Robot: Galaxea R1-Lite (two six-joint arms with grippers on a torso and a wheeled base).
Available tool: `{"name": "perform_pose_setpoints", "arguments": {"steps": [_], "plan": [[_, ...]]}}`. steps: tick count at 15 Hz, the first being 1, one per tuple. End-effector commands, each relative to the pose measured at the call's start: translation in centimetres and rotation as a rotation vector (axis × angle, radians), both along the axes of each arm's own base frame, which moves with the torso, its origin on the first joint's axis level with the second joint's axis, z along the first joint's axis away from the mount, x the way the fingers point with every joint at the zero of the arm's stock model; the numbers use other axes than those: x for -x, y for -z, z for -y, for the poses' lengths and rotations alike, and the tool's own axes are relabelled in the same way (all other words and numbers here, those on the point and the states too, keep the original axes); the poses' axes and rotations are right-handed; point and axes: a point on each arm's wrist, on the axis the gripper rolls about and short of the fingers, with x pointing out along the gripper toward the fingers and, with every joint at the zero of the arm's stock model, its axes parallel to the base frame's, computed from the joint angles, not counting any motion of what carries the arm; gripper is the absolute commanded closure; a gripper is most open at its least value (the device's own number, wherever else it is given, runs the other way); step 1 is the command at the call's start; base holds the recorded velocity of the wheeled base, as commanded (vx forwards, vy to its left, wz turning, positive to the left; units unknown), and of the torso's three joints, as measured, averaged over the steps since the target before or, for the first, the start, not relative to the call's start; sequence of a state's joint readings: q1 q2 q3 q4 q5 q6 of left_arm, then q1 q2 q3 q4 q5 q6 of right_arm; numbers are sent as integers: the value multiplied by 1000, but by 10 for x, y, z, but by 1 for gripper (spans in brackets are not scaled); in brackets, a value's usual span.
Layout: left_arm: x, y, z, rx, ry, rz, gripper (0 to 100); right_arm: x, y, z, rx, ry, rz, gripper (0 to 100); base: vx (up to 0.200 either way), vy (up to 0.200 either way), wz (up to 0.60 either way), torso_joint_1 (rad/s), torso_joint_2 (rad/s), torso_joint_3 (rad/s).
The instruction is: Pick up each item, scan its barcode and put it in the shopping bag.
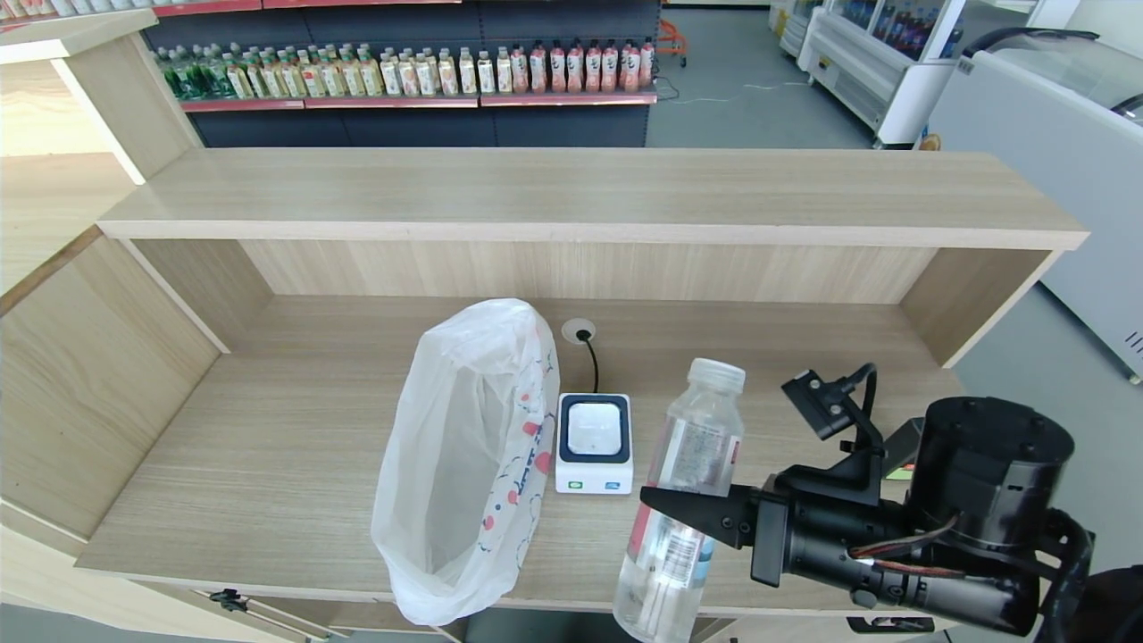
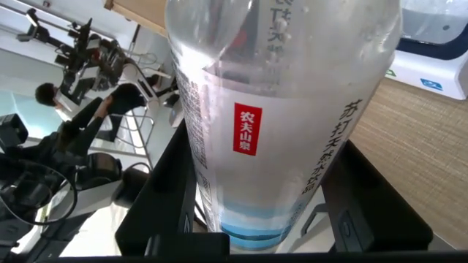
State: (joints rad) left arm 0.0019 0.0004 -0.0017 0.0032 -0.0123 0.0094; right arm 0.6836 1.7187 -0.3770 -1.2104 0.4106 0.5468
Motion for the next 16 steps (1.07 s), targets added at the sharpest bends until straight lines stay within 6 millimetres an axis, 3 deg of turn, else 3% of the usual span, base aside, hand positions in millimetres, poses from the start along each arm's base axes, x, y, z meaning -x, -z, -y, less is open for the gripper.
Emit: {"name": "perform_pose_setpoints", "arguments": {"steps": [1, 16], "plan": [[0, 0, 0, 2, -1, 0, 0, 2, 0, -3, -1, -10, 3, 100, 0, 0, 0, 0, 0, 0], [0, 0, 0, 2, 0, 0, 0, 4, 2, -7, -8, -29, -51, 100, 0, 0, 0, 0, 0, 0]]}}
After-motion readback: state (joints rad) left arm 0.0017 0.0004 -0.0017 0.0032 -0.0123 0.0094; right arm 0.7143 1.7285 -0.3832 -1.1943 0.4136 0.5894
